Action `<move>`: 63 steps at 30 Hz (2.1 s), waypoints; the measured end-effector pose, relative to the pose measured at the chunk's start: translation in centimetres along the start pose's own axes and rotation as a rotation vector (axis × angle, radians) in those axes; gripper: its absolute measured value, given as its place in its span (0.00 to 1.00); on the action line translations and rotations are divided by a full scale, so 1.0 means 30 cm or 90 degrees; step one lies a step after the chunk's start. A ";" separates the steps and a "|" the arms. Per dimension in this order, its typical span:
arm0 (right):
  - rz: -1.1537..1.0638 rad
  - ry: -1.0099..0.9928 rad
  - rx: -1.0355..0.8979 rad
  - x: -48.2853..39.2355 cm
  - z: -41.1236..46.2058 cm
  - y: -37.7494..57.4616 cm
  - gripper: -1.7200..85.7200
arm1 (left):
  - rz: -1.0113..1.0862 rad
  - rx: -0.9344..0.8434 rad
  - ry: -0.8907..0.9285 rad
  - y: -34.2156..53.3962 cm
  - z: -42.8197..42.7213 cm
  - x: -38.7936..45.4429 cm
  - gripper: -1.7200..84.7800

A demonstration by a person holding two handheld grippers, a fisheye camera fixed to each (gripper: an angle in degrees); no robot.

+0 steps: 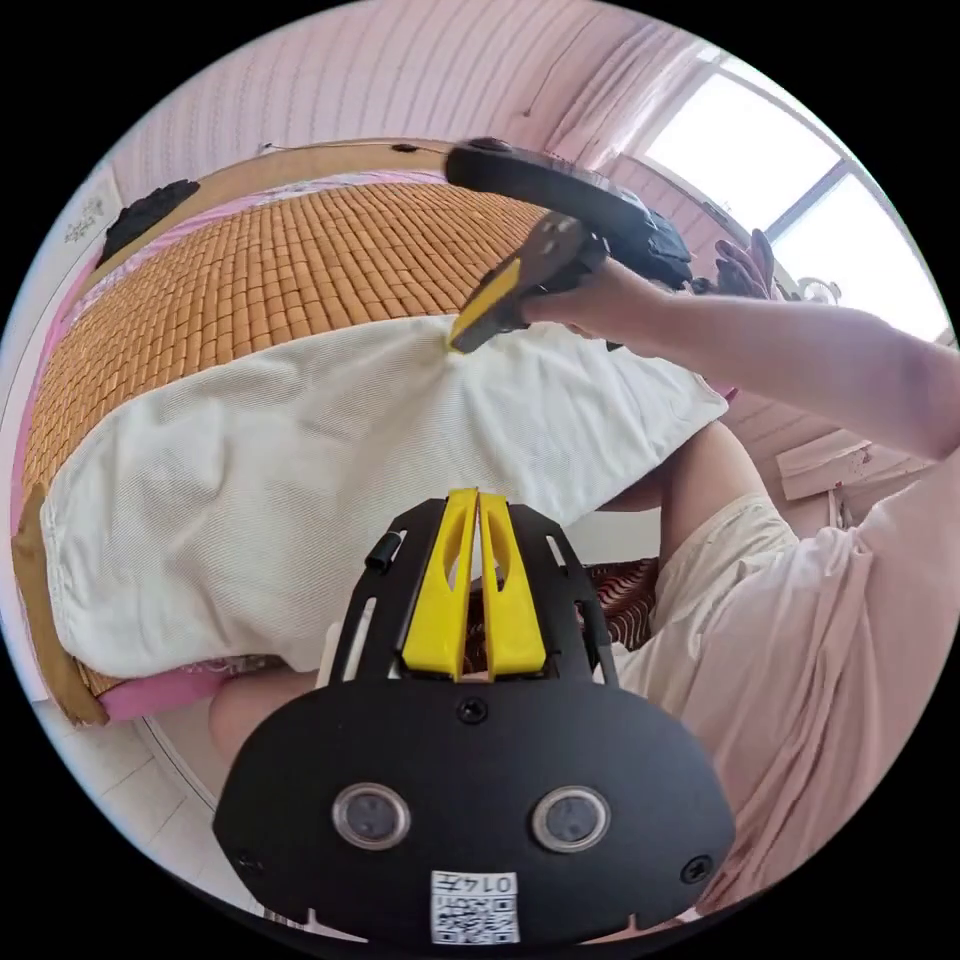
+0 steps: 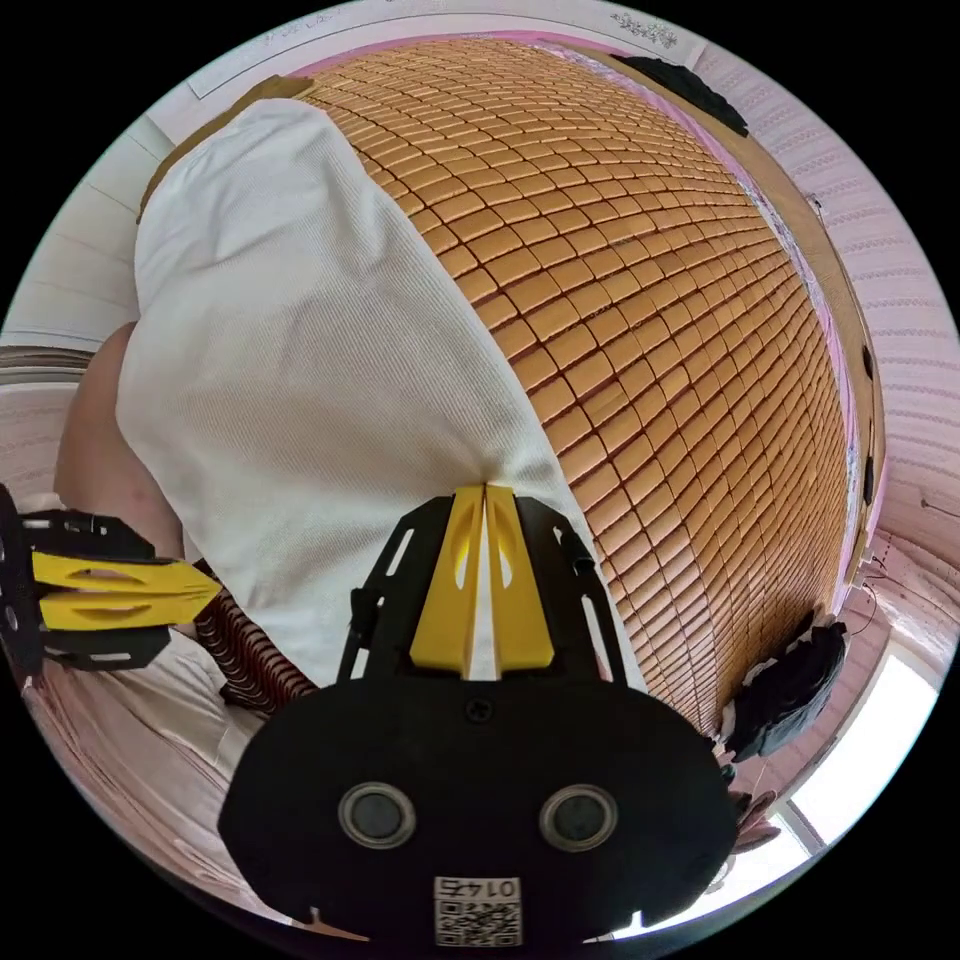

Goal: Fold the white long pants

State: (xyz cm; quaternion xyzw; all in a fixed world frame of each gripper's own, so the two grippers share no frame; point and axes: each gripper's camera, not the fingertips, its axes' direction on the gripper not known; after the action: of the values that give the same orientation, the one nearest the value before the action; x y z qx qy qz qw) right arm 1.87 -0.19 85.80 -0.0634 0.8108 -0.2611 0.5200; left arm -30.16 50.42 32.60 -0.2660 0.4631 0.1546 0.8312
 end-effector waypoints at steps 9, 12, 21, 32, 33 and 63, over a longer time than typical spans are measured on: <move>-0.098 0.038 -0.026 0.014 -0.017 -0.147 0.01 | 0.118 -0.080 -0.086 -0.182 0.324 0.217 0.01; -0.069 -0.004 -0.037 0.059 0.043 -0.182 0.01 | 0.138 -0.099 -0.062 -0.184 0.351 0.242 0.01; -0.121 -0.007 -0.127 0.105 0.146 -0.259 0.01 | 0.191 -0.187 -0.054 -0.217 0.502 0.374 0.01; -0.097 0.002 -0.099 0.168 0.326 -0.103 0.01 | 0.176 -0.212 -0.044 -0.248 0.684 0.432 0.01; -0.090 0.007 -0.089 0.174 0.350 -0.070 0.01 | 0.175 -0.226 -0.030 -0.263 0.695 0.429 0.01; 0.979 -0.471 0.309 0.642 1.484 2.652 0.24 | 0.348 -0.210 -0.137 -0.184 0.802 0.861 0.14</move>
State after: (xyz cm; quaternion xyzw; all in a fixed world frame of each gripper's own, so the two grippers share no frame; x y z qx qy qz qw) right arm 45.61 44.75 16.90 0.5309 0.3310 0.0329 0.7794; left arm 2.68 60.30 22.57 -0.2450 0.3957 0.4717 0.7489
